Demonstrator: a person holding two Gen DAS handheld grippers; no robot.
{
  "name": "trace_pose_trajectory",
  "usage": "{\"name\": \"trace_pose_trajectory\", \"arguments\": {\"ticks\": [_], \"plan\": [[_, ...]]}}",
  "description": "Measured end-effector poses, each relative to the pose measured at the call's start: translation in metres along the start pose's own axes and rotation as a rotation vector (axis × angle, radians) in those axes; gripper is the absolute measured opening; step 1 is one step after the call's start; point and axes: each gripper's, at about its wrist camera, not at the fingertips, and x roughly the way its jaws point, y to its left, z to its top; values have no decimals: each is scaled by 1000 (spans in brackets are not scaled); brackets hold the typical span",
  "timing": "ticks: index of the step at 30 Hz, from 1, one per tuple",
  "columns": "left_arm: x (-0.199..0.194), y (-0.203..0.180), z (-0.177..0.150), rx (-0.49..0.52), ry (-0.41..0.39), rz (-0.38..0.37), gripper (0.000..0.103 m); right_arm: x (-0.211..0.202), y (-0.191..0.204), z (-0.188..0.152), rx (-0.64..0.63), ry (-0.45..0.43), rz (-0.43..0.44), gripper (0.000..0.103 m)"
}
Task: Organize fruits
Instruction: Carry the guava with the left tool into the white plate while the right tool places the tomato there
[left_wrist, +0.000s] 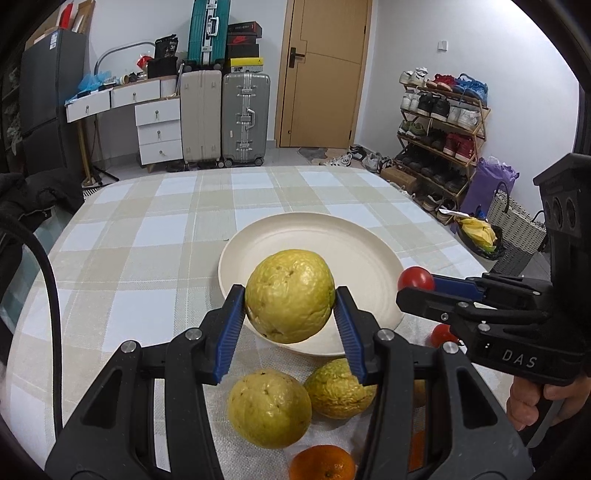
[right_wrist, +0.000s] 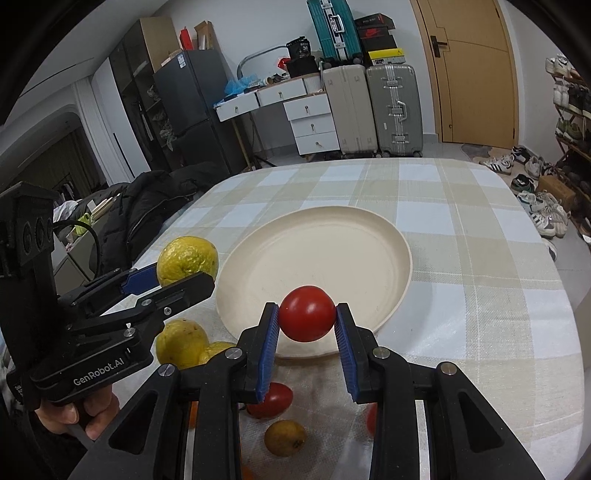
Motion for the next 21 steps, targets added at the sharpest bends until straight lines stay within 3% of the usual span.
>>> {"name": "trace_pose_trajectory", "arguments": {"ticks": [21], "plan": [[52,0,-5,20,105,27,46,35,-12,2,27,54,-8,32]]}}
